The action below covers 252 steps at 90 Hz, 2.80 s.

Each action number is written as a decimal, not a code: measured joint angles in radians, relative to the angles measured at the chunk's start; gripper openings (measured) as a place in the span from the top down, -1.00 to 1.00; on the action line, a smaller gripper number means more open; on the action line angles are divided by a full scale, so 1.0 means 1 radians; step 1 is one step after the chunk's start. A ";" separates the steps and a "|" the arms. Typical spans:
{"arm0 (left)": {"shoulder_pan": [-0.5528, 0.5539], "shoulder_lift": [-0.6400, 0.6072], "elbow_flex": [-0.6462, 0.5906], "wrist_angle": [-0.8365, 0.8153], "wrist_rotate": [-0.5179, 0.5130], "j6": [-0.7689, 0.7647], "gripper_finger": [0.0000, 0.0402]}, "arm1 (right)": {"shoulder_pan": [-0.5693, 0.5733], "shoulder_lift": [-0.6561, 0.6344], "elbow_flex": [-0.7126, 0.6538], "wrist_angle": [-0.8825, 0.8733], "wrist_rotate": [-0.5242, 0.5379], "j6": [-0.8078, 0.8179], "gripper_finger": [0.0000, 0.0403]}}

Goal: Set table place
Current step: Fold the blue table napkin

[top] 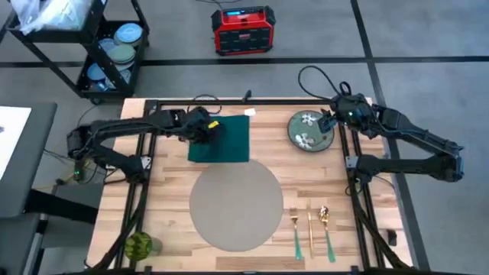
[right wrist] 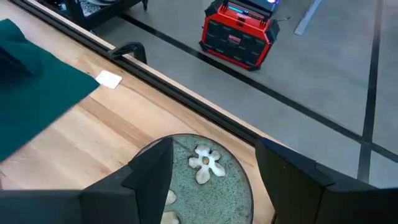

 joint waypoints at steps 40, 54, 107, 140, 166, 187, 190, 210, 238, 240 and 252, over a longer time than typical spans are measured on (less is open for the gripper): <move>0.006 0.040 0.034 0.050 -0.053 -0.003 1.00 | 0.000 0.000 0.000 -0.002 0.000 -0.001 -0.07; -0.015 0.129 0.034 0.104 -0.051 -0.004 1.00 | 0.000 0.000 0.000 -0.013 0.000 -0.001 -0.07; -0.045 0.158 0.034 0.312 -0.105 -0.021 1.00 | 0.001 0.000 0.000 -0.067 -0.024 0.035 -0.07; -0.075 0.156 0.020 0.007 -0.139 0.005 1.00 | 0.001 0.000 0.000 -0.068 -0.026 0.035 -0.07; -0.123 0.155 -0.014 -0.214 -0.132 0.000 1.00 | 0.002 0.000 0.000 -0.071 -0.026 0.035 -0.07; -0.119 0.082 -0.015 -0.264 -0.198 -0.026 1.00 | 0.002 0.000 0.000 -0.072 -0.026 0.035 -0.07; -0.115 0.070 -0.015 -0.268 -0.210 -0.032 1.00 | 0.002 0.000 0.000 -0.072 -0.026 0.035 -0.07; -0.098 0.037 -0.014 -0.381 -0.230 -0.032 1.00 | 0.002 0.000 0.000 -0.076 -0.027 0.035 -0.07; -0.099 0.037 -0.014 -0.577 -0.258 -0.042 1.00 | 0.002 0.000 0.000 -0.080 -0.027 0.035 -0.07; -0.099 0.034 -0.014 -0.590 -0.266 -0.053 1.00 | 0.002 0.000 0.000 -0.081 -0.027 0.035 -0.07; -0.098 -0.004 -0.014 -0.602 -0.299 -0.105 1.00 | 0.002 0.000 0.000 -0.083 -0.027 0.047 -0.07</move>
